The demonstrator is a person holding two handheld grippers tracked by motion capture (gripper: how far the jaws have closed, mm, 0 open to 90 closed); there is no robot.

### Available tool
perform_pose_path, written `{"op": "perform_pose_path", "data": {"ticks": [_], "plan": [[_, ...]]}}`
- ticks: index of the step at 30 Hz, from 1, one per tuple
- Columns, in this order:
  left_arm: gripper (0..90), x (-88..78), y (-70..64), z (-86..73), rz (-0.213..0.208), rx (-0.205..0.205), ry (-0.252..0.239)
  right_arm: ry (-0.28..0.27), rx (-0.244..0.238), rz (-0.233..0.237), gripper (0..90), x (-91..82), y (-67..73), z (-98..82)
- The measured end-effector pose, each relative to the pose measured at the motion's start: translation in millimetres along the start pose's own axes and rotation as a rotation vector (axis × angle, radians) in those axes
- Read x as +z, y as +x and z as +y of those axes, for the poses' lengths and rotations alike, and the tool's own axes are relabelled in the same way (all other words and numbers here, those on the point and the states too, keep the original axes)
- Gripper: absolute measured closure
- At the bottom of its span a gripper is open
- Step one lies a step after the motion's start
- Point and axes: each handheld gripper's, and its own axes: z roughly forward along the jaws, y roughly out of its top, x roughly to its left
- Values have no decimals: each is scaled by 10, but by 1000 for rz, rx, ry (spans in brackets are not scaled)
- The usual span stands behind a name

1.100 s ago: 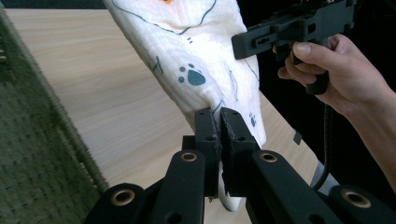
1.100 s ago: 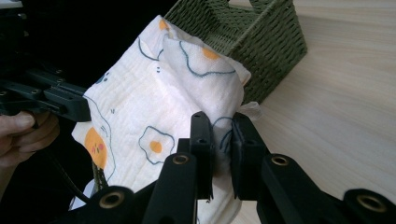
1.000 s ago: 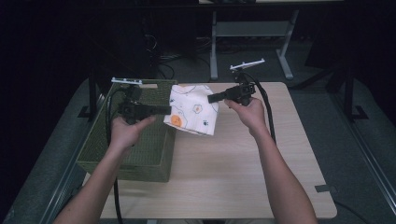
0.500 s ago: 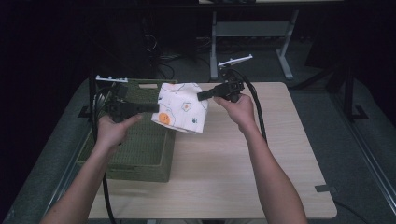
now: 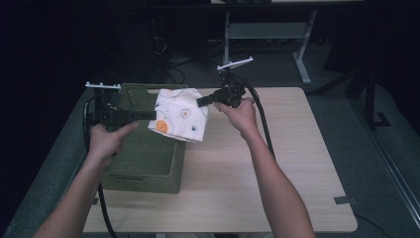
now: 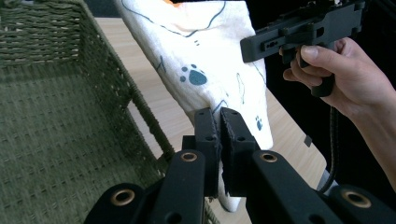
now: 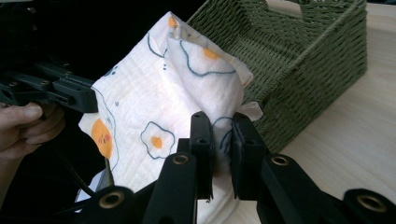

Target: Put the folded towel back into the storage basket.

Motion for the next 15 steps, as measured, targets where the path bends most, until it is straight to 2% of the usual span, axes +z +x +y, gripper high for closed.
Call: {"op": "perform_pose_path", "data": {"ticks": [15], "plan": [[869,-207,214,-105,19,-40,-15,25,-13,18,805,311,108,97]]}}
